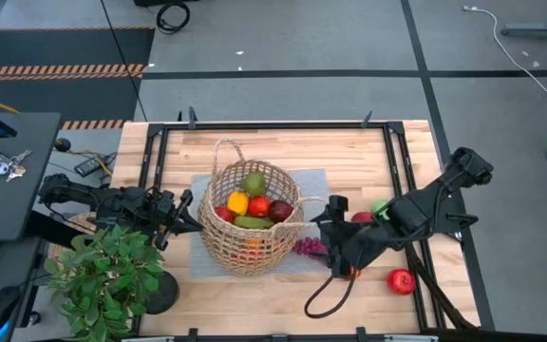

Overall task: Build produce basket
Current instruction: Put the left red apple into the basket

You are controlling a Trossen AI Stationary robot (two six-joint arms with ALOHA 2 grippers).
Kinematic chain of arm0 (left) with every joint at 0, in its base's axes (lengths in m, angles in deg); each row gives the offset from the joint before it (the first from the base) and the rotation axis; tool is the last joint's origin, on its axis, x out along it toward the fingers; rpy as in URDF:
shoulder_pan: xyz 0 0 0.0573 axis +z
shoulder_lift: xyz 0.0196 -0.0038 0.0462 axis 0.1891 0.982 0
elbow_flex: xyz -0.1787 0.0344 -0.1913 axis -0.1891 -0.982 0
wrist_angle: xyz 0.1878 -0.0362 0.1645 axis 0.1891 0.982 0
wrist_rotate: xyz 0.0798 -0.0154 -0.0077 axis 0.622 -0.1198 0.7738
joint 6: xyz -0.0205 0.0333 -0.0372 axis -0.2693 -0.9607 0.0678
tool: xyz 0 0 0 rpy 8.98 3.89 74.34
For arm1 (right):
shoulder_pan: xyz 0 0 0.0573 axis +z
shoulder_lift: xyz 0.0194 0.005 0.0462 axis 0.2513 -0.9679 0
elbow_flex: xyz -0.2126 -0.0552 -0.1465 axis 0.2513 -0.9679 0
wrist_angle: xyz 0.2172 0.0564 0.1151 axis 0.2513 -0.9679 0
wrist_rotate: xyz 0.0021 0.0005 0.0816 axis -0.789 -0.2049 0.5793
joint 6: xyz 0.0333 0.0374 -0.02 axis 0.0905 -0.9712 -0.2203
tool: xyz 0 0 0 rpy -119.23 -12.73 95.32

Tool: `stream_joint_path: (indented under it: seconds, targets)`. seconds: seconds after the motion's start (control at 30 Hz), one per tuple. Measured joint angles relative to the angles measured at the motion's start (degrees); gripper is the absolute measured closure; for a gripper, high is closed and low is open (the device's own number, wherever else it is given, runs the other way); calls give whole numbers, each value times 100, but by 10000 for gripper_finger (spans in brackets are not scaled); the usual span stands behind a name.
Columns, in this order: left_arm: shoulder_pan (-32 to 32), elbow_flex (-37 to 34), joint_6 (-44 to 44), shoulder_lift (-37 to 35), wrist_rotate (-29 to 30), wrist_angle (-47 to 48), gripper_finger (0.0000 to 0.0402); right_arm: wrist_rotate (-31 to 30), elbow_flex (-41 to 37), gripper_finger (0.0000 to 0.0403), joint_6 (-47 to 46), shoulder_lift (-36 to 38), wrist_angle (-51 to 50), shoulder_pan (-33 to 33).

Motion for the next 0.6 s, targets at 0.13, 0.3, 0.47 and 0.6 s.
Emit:
stream_joint_path:
  seconds: [0.13, 0.3, 0.47, 0.6]
  targets:
    - [0, 1, -2, 0, 0, 1, 373, 33, -27, 29, -761, -48, -579, 54]
    - [0, 2, -3, -2, 0, -3, 370, 50, -314, 29, -1478, -58, -818, 208]
    - [0, 2, -1, -1, 0, -3, 366, 216, -611, 29, -2002, -59, -926, 376]
    - [0, 2, -2, -2, 0, -2, 371, 428, -760, 29, -2364, -59, -970, 509]
